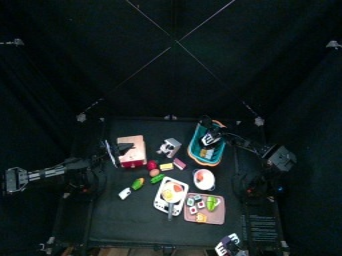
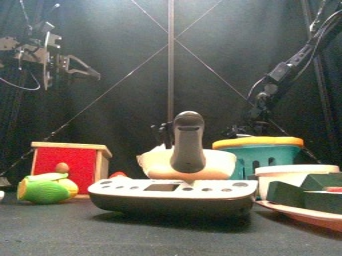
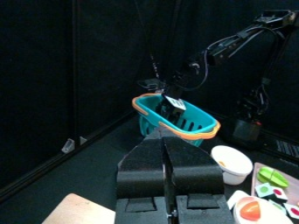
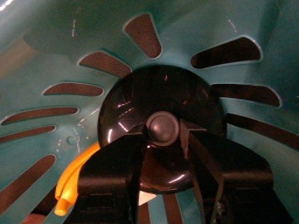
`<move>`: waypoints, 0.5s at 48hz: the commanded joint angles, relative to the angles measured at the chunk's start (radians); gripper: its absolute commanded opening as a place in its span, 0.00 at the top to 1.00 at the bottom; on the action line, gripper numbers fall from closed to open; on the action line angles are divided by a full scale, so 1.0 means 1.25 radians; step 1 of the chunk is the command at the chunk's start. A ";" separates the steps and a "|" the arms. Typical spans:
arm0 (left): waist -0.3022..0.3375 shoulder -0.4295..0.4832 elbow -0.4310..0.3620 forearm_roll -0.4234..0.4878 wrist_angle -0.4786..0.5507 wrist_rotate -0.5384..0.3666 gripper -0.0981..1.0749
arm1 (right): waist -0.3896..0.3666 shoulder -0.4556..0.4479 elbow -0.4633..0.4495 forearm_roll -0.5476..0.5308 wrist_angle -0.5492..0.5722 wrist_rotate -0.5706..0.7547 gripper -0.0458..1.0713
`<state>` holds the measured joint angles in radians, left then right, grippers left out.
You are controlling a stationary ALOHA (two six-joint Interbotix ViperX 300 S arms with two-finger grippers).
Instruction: Grab pot lid
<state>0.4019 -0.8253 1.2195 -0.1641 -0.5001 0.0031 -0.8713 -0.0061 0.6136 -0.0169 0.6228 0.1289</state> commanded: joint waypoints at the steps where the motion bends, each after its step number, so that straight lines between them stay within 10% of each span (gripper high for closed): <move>1: 0.002 0.001 -0.010 -0.001 -0.004 0.000 0.84 | -0.002 -0.015 -0.018 0.001 -0.002 0.000 0.40; 24: 0.002 0.001 -0.011 -0.001 -0.004 0.000 0.84 | 0.000 -0.064 -0.027 0.001 0.022 0.000 0.43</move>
<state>0.4034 -0.8253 1.2195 -0.1641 -0.5001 0.0015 -0.8713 -0.0261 0.6090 -0.0153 0.6443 0.1304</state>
